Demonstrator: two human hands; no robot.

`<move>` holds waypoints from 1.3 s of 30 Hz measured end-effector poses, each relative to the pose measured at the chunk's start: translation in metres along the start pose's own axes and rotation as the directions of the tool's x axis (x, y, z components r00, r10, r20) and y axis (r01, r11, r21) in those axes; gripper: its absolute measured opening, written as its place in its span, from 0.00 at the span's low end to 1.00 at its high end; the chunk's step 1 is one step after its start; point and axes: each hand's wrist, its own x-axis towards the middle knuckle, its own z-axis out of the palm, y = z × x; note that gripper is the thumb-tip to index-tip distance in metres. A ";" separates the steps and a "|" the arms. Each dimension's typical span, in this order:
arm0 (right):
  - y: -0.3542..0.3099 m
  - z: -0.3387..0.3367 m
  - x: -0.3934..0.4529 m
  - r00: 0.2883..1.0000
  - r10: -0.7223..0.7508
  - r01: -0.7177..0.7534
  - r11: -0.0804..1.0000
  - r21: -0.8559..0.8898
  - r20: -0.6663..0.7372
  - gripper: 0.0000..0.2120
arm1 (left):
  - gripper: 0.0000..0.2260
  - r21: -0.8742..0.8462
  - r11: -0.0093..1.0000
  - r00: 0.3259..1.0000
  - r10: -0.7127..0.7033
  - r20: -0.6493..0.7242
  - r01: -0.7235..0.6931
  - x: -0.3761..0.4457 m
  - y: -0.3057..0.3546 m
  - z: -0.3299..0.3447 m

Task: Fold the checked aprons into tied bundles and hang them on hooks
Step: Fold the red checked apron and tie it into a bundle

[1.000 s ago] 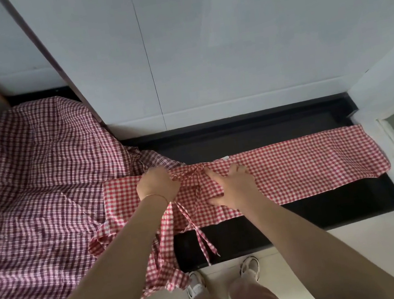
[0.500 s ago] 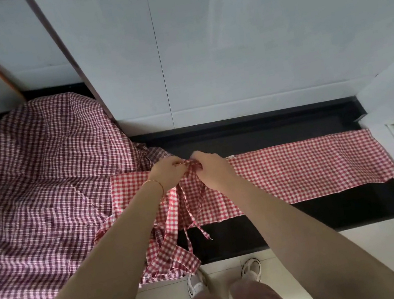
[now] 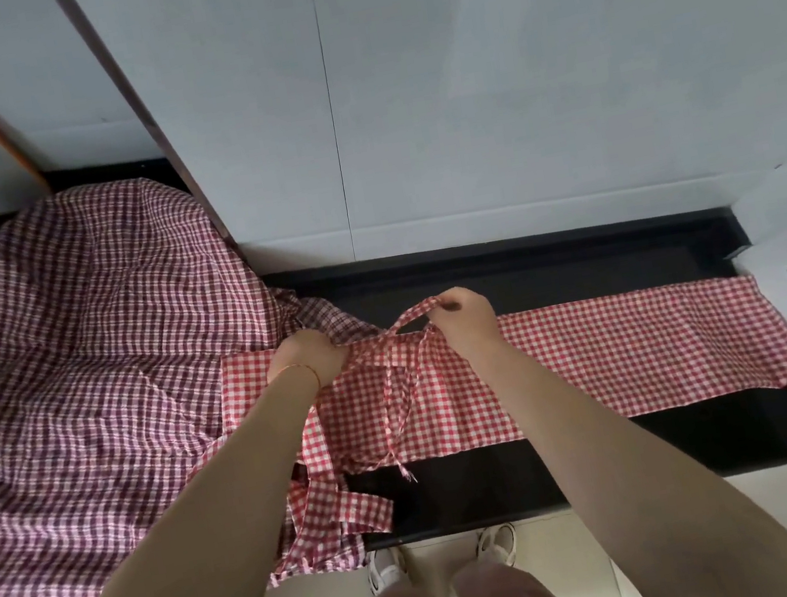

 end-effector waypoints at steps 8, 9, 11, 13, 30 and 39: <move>-0.017 0.000 0.009 0.987 0.089 -0.100 0.992 0.078 0.134 0.09 | 0.10 0.058 0.975 0.850 0.215 -0.481 -0.214 -0.024 0.042 0.006; -0.021 0.002 0.010 0.985 0.084 -0.095 0.994 0.062 0.152 0.08 | 0.13 0.059 0.967 0.852 0.247 -0.462 -0.249 -0.029 0.048 0.008; -0.031 0.006 0.013 0.981 0.042 -0.048 0.999 0.023 0.189 0.06 | 0.13 0.192 0.930 0.890 0.358 -0.284 -0.313 -0.038 0.062 0.017; -0.040 0.008 0.015 0.978 -0.006 0.011 1.000 -0.023 0.211 0.07 | 0.12 0.344 0.853 0.897 0.438 -0.062 -0.393 -0.043 0.071 0.030; -0.076 -0.039 0.027 0.984 -0.083 0.131 0.941 0.313 -0.160 0.05 | 0.13 0.401 0.889 0.974 0.217 0.060 -0.222 -0.013 0.076 0.064; 0.006 -0.109 0.046 0.772 0.512 -0.123 0.702 0.701 -0.377 0.07 | 0.12 0.470 0.864 0.979 0.206 0.000 -0.182 -0.017 0.089 0.068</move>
